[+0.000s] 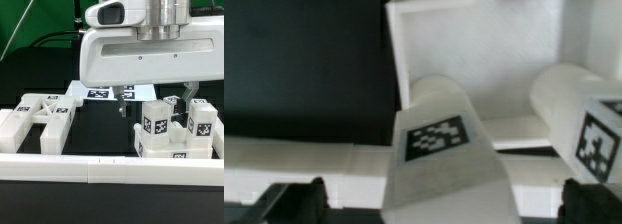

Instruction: Assemble chair

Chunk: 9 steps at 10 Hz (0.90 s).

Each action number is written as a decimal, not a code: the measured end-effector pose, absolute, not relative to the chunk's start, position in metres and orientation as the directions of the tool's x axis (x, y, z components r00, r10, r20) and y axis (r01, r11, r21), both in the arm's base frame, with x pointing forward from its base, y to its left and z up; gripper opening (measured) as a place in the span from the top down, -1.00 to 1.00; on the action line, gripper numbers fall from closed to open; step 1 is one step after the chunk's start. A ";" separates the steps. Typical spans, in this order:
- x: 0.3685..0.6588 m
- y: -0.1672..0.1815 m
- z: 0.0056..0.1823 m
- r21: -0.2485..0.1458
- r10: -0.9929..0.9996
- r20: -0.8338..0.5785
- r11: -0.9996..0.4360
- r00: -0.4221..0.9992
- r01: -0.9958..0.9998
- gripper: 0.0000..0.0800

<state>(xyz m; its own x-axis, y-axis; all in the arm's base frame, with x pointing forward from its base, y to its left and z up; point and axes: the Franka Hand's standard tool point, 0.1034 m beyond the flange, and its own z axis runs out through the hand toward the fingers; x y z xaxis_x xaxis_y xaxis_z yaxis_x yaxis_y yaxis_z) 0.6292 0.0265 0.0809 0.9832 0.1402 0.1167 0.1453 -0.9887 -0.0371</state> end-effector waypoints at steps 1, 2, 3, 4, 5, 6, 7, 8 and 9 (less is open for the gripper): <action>0.629 0.027 0.081 -0.036 0.148 0.117 -0.987 0.982 0.154 -0.62; 0.629 0.027 0.081 -0.033 0.165 0.119 -0.985 0.979 0.170 -0.62; 0.629 0.027 0.081 -0.033 0.162 0.119 -0.985 0.980 0.167 -0.41; 0.629 0.026 0.081 -0.035 0.150 0.118 -0.987 0.982 0.155 -0.41; 0.629 0.026 0.081 -0.038 0.129 0.118 -0.990 0.985 0.134 0.16; 0.629 0.026 0.081 -0.038 0.130 0.118 -0.990 0.985 0.135 0.16; 0.629 0.026 0.081 -0.038 0.128 0.118 -0.990 0.985 0.133 0.29; 0.629 0.027 0.081 -0.051 0.039 0.114 -0.998 0.993 0.046 0.29; 0.629 0.027 0.081 -0.059 -0.034 0.110 -0.998 0.993 -0.027 0.29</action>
Offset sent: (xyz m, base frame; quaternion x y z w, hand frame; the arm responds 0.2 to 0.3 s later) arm 0.0000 0.0000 0.0000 0.0000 0.0000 0.0000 1.0000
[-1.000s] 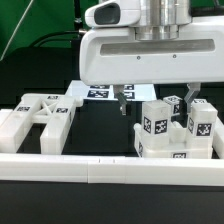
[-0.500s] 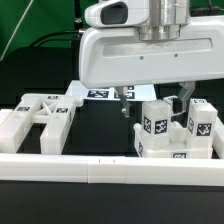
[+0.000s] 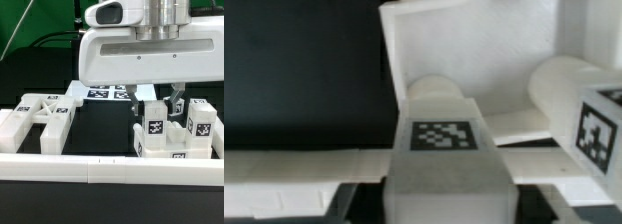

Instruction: Assemble chair

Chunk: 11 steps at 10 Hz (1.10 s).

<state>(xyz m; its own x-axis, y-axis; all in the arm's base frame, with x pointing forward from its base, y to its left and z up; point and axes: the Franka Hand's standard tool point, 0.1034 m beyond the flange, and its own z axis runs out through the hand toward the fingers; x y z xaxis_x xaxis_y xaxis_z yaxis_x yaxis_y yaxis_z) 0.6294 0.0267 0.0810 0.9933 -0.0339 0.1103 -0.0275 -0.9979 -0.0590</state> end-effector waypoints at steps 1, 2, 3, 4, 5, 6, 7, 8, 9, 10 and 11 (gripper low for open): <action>0.629 0.027 0.081 -0.062 -0.059 0.109 -0.997 0.992 -0.053 0.29; 0.629 0.027 0.081 -0.072 -0.149 0.103 -0.987 0.984 -0.142 0.29; 0.628 0.028 0.080 -0.082 -0.247 0.095 -0.967 0.964 -0.239 0.29; 0.627 0.031 0.080 -0.094 -0.368 0.090 -0.928 0.925 -0.360 0.29; 0.627 0.034 0.080 -0.105 -0.472 0.082 -0.880 0.878 -0.464 0.28; 0.626 0.038 0.080 -0.113 -0.562 0.070 -0.826 0.824 -0.553 0.28; 0.626 0.043 0.080 -0.119 -0.637 0.057 -0.769 0.769 -0.629 0.28; 0.626 0.047 0.080 -0.126 -0.736 0.039 -0.675 0.676 -0.727 0.28; 0.626 0.050 0.080 -0.134 -0.797 0.026 -0.602 0.604 -0.788 0.28; 0.626 0.050 0.080 -0.143 -0.864 0.005 -0.499 0.504 -0.854 0.28; 0.626 0.051 0.080 -0.143 -0.900 -0.007 -0.430 0.435 -0.892 0.28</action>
Offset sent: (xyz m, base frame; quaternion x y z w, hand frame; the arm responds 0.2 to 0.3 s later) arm -0.0218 0.0000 -0.0014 -0.0322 0.0076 0.2949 0.9550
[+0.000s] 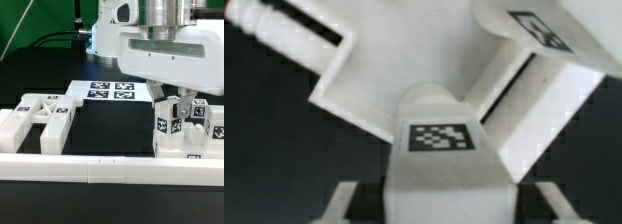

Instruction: Assemble chair

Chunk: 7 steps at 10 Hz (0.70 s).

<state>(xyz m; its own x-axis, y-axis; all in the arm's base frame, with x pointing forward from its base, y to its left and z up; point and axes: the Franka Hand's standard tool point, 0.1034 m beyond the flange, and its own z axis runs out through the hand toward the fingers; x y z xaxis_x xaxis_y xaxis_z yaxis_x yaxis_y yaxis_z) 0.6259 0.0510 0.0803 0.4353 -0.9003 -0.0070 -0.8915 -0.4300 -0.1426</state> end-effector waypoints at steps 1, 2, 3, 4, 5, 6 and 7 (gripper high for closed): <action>0.626 0.054 0.080 -0.141 -0.936 -0.018 -0.346 0.352 -0.928 0.28; 0.627 0.057 0.079 -0.139 -0.960 -0.026 -0.274 0.280 -0.952 0.28; 0.629 0.059 0.079 -0.136 -0.972 -0.032 -0.227 0.234 -0.964 0.28; 0.629 0.058 0.079 -0.133 -0.983 -0.038 -0.175 0.181 -0.976 0.28; 0.629 0.058 0.079 -0.133 -0.982 -0.039 -0.176 0.183 -0.975 0.26; 0.629 0.059 0.079 -0.134 -0.980 -0.037 -0.189 0.196 -0.973 -0.07; 0.629 0.058 0.079 -0.135 -0.973 -0.032 -0.224 0.230 -0.965 -0.07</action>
Offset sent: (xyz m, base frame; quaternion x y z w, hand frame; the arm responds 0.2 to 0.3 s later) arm 0.0062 0.0118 -0.0027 -0.0279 0.0005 0.1808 0.9831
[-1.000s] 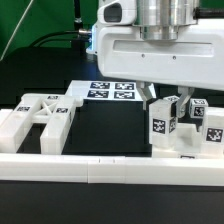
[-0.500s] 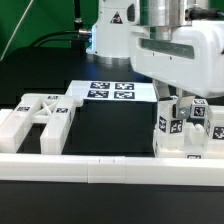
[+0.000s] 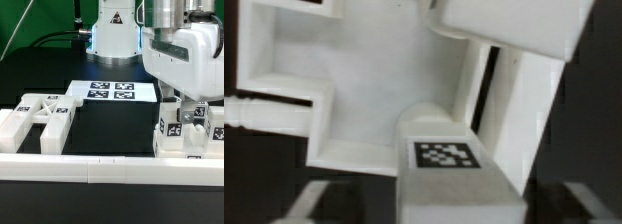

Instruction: Assemble chair

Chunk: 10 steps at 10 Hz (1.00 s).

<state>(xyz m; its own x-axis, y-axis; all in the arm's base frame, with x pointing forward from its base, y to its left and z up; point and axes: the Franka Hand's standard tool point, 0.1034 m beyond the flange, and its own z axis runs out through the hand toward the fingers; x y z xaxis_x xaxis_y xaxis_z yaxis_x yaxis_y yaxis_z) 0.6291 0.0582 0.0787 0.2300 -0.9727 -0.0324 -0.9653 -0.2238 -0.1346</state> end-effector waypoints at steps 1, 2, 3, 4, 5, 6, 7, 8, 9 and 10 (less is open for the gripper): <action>0.630 0.055 0.080 -0.135 -0.960 -0.027 -0.274 0.280 -0.952 -0.52; 0.632 0.052 0.082 -0.132 -0.923 -0.017 -0.378 0.384 -0.916 -0.52; 0.634 0.051 0.083 -0.137 -0.890 -0.003 -0.451 0.455 -0.882 -0.60; 0.633 0.051 0.082 -0.135 -0.857 0.005 -0.511 0.515 -0.849 -0.62; 0.633 0.051 0.082 -0.135 -0.817 0.015 -0.573 0.576 -0.809 -0.62; 0.633 0.051 0.082 -0.130 -0.774 0.026 -0.630 0.633 -0.766 -0.62; 0.632 0.051 0.082 -0.113 -0.678 0.039 -0.733 0.734 -0.671 -0.62; 0.632 0.054 0.083 -0.102 -0.637 0.034 -0.769 0.770 -0.631 -0.62; 0.632 0.055 0.084 -0.087 -0.545 0.051 -0.838 0.837 -0.539 -0.62; 0.632 0.056 0.084 -0.079 -0.462 0.060 -0.886 0.885 -0.458 -0.62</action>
Offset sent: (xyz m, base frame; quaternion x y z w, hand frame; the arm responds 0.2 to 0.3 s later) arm 0.0000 0.0000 0.0000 0.0000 0.0000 -0.1938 0.9810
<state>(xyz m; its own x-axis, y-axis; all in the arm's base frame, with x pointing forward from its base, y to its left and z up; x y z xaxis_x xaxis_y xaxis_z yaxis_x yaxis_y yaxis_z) 0.6320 0.0557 0.0841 0.8846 -0.4624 0.0603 -0.4575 -0.8857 -0.0788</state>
